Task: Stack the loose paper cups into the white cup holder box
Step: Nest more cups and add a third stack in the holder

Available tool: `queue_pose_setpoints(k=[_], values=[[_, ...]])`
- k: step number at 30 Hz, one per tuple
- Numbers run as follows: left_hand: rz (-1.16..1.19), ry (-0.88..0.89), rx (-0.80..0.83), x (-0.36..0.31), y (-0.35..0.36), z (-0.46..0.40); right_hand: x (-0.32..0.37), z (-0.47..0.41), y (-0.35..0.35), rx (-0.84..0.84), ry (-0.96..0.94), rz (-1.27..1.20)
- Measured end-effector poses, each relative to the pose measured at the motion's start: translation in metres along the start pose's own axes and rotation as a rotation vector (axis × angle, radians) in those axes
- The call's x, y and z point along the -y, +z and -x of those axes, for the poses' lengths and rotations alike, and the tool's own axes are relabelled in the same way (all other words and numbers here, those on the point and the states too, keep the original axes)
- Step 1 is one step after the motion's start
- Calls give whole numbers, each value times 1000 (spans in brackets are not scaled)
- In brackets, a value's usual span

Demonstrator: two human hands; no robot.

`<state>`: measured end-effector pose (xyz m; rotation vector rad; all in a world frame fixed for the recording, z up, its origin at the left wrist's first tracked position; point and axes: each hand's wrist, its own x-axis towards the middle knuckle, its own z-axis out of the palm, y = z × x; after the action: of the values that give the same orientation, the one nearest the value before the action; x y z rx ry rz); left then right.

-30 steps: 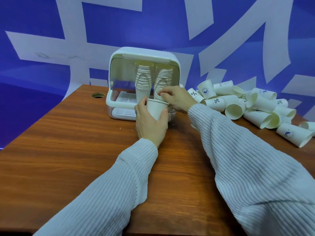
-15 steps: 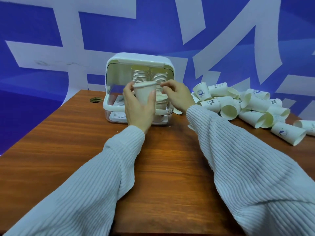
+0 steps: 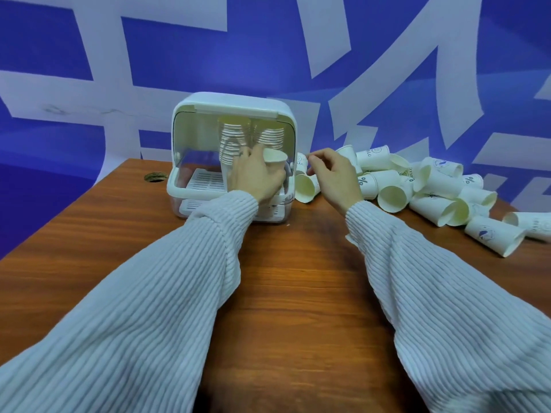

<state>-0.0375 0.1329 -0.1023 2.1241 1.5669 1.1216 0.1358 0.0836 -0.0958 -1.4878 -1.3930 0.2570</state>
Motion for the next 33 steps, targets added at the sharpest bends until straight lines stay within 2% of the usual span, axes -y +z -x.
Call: queue_pose_setpoints(k=[2,5,7,10,12,15,17,19,21,23,24,26,28,30,32,33], values=[[-172,-11,71,4,4,3,-8,-2,-5,-50,32,-10],[-279,53,38,7,11,7,-22,-3,-8,-96,51,95],[-313,39,87,6,10,4,-34,-5,-4,-13,44,264],[-291,2,177,7,7,3,-50,-5,10,200,31,572],[-239,42,127,10,7,10,-53,-5,17,280,15,738],[-7,90,-75,14,13,29,-55,-1,22,341,53,865],[88,152,-236,13,17,44,-56,1,20,238,86,874],[114,288,-354,10,23,58,-54,7,10,44,134,788],[104,475,-369,5,32,72,-50,18,-5,-122,153,600],[67,589,-265,-2,45,87,-47,32,-21,-215,158,262],[59,576,-171,-7,52,92,-46,41,-28,-216,145,87],[40,493,7,-15,64,99,-50,61,-39,-103,103,-97],[-31,475,132,-18,72,100,-57,79,-44,33,105,-146],[-65,442,230,-17,75,101,-67,85,-46,72,124,-139],[-39,398,286,-14,75,102,-76,79,-50,-81,184,-33],[-24,390,297,-13,74,104,-83,73,-53,-190,216,119]])
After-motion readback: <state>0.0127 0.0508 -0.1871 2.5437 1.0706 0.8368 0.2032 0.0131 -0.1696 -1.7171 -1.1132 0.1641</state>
